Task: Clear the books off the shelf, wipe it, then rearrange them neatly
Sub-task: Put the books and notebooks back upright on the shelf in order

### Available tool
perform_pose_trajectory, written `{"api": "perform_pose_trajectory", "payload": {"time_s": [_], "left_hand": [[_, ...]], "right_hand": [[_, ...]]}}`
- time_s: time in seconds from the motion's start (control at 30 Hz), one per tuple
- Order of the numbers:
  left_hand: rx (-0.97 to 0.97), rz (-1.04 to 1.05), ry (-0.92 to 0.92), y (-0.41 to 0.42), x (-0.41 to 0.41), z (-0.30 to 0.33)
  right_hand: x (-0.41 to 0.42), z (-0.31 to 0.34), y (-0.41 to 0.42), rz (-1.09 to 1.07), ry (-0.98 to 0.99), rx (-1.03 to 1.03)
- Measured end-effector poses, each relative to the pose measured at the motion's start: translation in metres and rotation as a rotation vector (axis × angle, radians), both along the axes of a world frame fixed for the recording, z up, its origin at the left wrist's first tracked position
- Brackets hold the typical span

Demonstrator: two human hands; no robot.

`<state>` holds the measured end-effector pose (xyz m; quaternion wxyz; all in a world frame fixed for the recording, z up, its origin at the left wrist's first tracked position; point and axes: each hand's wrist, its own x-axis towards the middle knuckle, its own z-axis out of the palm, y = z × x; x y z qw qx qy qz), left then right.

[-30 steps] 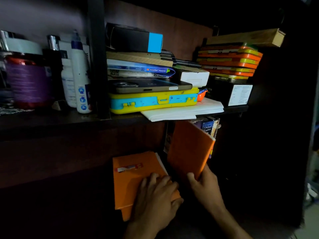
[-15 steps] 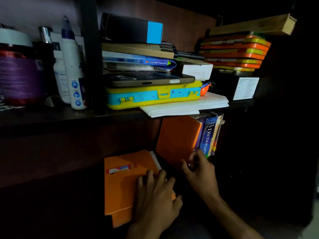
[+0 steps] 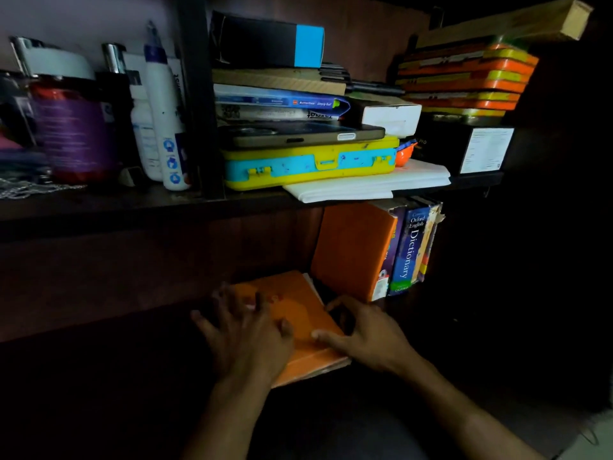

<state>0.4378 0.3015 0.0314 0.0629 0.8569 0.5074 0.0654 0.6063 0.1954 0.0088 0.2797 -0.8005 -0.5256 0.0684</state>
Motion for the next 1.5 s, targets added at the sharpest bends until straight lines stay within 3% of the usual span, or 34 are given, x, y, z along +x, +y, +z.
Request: {"api": "perform_pose_trajectory", "payload": {"time_s": [0.07,0.17,0.23,0.3,0.37,0.43,0.47,0.5,0.6,0.7,0.8,0.87,0.93,1.0,1.07,1.2,1.3,1.5], "left_hand": [[-0.079,0.013,0.052,0.001,-0.001,-0.003],[0.115,-0.059,0.033,-0.014,0.006,0.001],[0.184,-0.063,-0.098,-0.014,0.007,0.0],[0.182,-0.082,-0.466,-0.01,0.008,-0.005],[0.077,0.023,-0.995,-0.006,0.009,-0.007],[-0.31,0.198,-1.485,-0.005,0.008,-0.003],[-0.54,0.225,-1.667,-0.007,0.007,-0.001],[-0.704,0.205,-1.732,-0.01,0.008,0.002],[-0.751,0.06,-1.546,-0.029,0.012,0.006],[-0.476,0.057,-1.387,-0.045,0.019,0.005],[-0.285,0.062,-1.475,-0.051,0.02,0.007],[-0.193,-0.019,-1.478,-0.051,0.018,0.005],[-0.273,-0.221,-1.362,-0.048,0.019,-0.001],[-0.496,-0.484,-1.192,-0.043,0.021,-0.011],[-0.562,-0.61,-1.036,-0.042,0.022,-0.012],[-0.188,-0.604,-0.658,-0.038,0.024,-0.016],[-0.066,-0.607,-0.391,-0.034,0.024,-0.019],[-0.044,-0.584,-0.323,-0.03,0.023,-0.022]], "right_hand": [[-0.003,0.002,0.005,-0.02,-0.023,-0.087],[0.004,-0.001,0.004,-0.012,0.179,-0.027],[0.009,-0.005,0.002,0.0,0.288,0.072],[0.01,-0.007,-0.001,-0.012,0.33,0.231],[0.01,-0.005,-0.003,-0.028,0.316,0.396],[0.008,-0.001,-0.003,-0.035,0.272,0.548],[0.008,0.0,-0.003,-0.042,0.249,0.608],[0.008,-0.001,-0.003,-0.054,0.23,0.649],[0.011,-0.005,-0.001,-0.122,0.146,0.615],[0.015,-0.007,-0.001,-0.219,-0.035,0.597],[0.01,0.0,-0.003,-0.2,-0.072,0.637],[0.001,0.004,-0.006,0.013,0.013,0.601],[-0.009,0.006,-0.007,0.261,0.064,0.518],[-0.01,0.006,-0.008,0.345,0.126,0.485],[-0.004,0.004,-0.008,0.274,0.155,0.519],[0.012,-0.002,-0.007,-0.117,0.025,0.559],[0.017,0.001,-0.009,-0.282,0.109,0.52],[0.013,0.002,-0.009,-0.332,0.304,0.688]]}}
